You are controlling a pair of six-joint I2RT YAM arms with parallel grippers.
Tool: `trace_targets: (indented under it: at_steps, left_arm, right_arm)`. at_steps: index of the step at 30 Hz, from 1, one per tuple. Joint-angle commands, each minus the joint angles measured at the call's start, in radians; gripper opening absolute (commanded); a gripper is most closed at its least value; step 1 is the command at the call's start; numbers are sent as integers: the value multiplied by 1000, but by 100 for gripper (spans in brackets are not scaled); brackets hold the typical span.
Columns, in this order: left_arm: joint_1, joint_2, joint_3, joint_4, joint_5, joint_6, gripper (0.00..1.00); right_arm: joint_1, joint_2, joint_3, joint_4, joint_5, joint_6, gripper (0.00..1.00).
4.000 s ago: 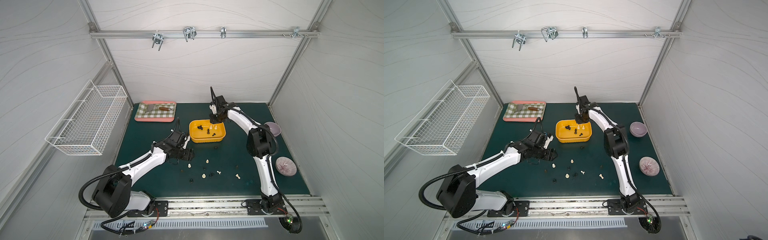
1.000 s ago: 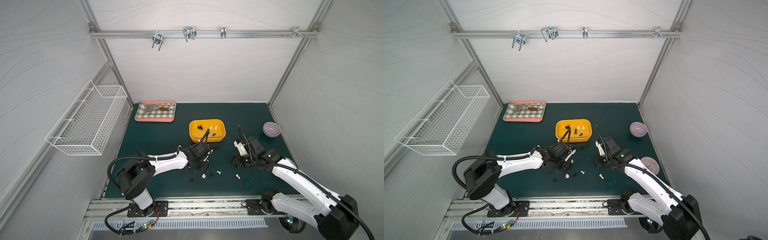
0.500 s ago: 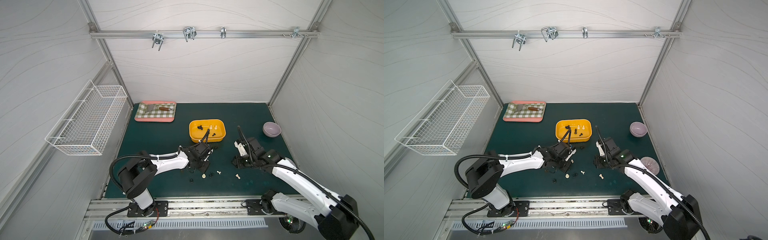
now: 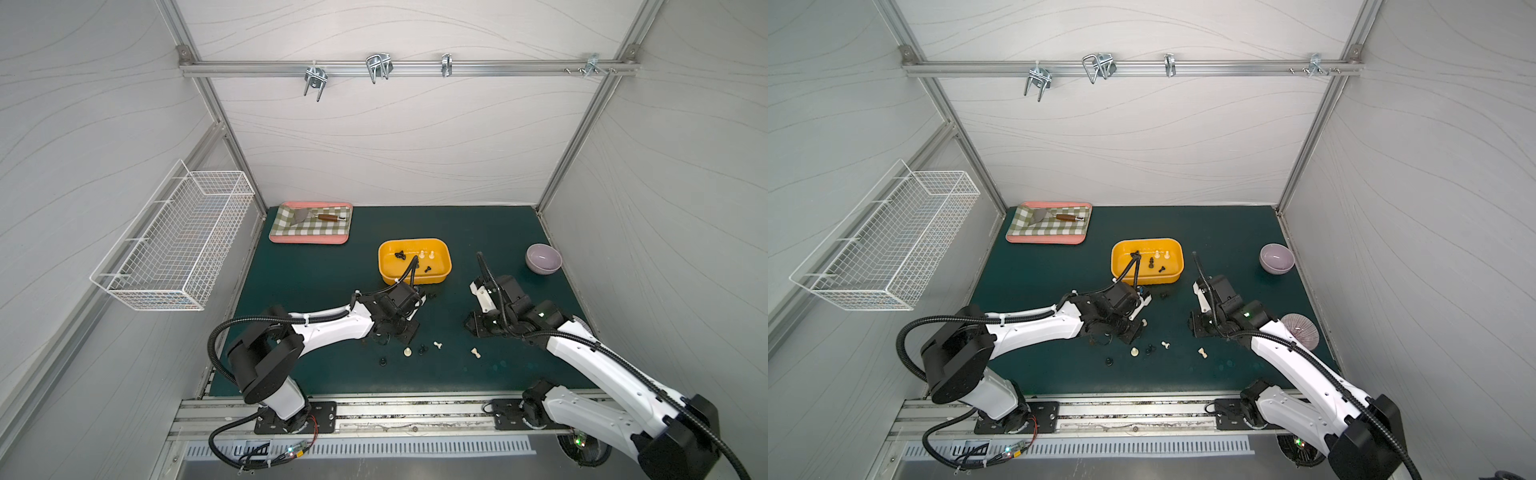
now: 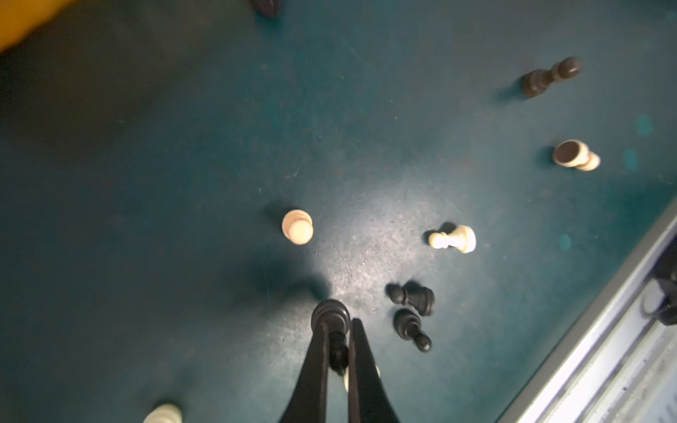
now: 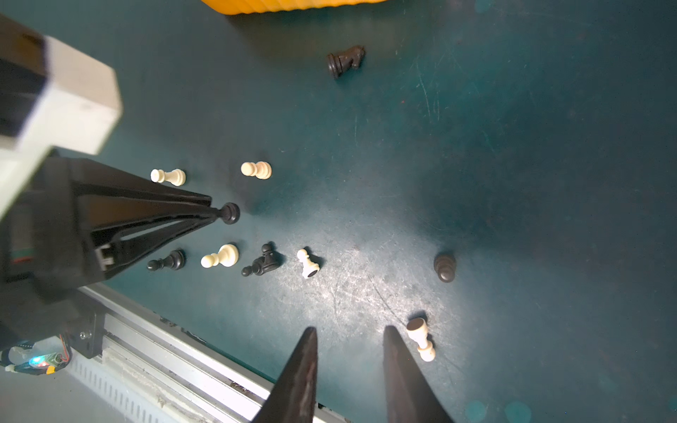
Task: Put the chess pieces into the storage box
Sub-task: Pick up the chess piece at the center of the board, then place the chess piece in the storage box.
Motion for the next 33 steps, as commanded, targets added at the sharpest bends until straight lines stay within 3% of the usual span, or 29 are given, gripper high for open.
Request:
trace_targets:
  at_steps: [1,6,14,33]
  left_arm:
    - [-4,-44,53,-30,-34,29,2]
    - [25,-65,113,-64,-34,48,2]
    - [175,-7,253,-37,5,60,2]
    - [326,440,744,-96,16,114,2]
  right_arm:
    - [7,-20,-10,-26,16,15,33]
    - [7,-31,-7,-34,18,17,33]
    - [6,-30,-6,-35,20,17,33]
    - [18,-101,5,-95,23,43,33]
